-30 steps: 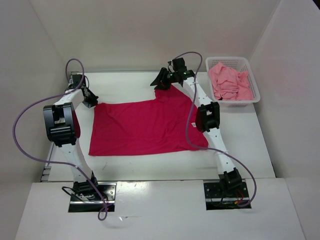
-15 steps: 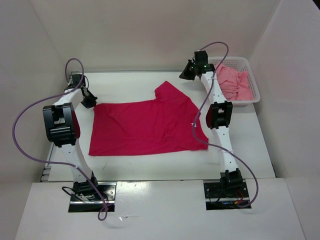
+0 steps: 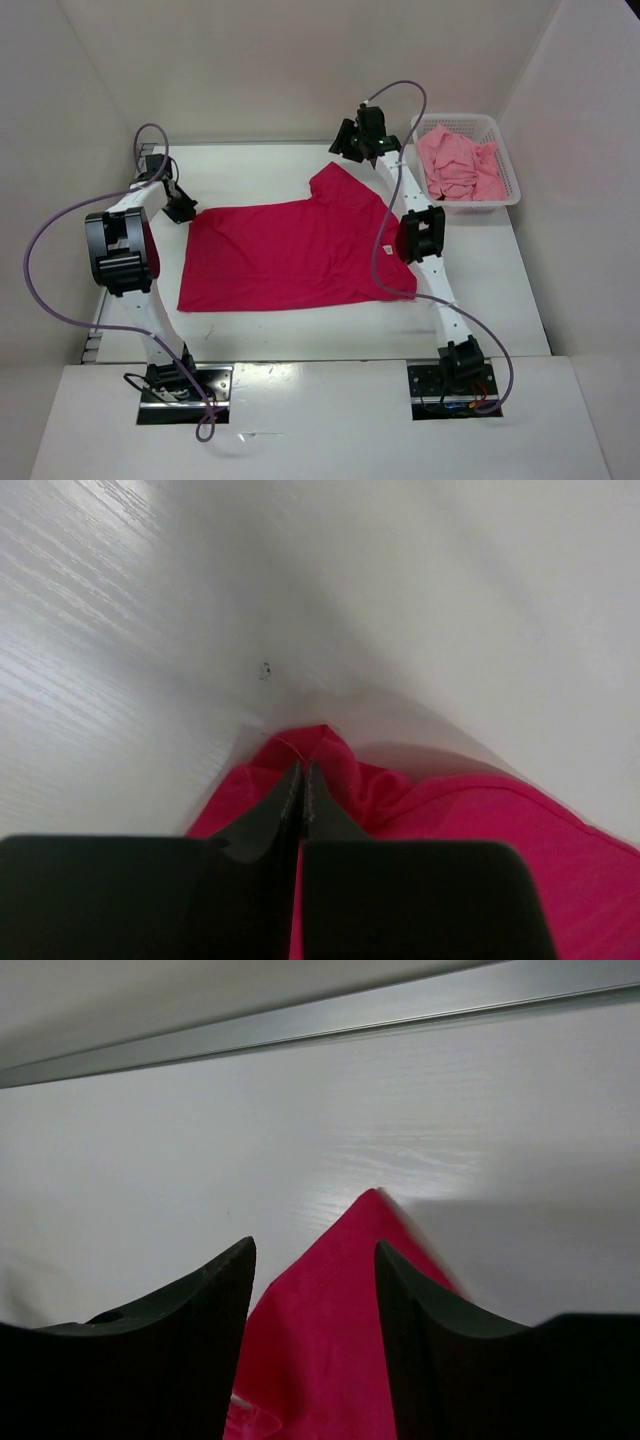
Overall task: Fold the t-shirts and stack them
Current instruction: Grap the side of the flattened tshirt furthest away from the robot with both arms
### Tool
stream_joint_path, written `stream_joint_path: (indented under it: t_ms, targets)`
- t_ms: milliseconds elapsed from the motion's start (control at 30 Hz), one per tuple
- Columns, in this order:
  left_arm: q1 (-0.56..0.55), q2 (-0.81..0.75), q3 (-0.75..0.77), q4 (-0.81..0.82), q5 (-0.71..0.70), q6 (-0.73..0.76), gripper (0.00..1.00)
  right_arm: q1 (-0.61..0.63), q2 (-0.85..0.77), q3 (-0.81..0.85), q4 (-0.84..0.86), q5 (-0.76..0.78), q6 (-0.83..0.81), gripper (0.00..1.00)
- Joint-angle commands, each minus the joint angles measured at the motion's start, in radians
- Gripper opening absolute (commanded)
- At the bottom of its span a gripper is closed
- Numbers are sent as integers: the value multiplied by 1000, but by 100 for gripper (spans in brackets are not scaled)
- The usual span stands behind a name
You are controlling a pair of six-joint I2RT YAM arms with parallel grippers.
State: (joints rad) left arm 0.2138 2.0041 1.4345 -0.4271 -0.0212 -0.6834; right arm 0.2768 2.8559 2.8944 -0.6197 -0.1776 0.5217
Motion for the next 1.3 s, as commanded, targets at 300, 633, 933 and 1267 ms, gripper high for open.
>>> stream_joint_path:
  t_ms: [300,633,933,1267]
  targets:
    - [6,-77,-13,10,27,-4,0,-5,92,32,103,35,18,61]
    - [6,-68,6,10,46,-4,0,4,140,45,103,-57,93,55]
    - [6,-68,-3,19,46,-4,0,4,151,66,112,-79,116,32]
    - [6,-68,-3,19,46,-13,0,-25,142,169,91,-111,147,6]
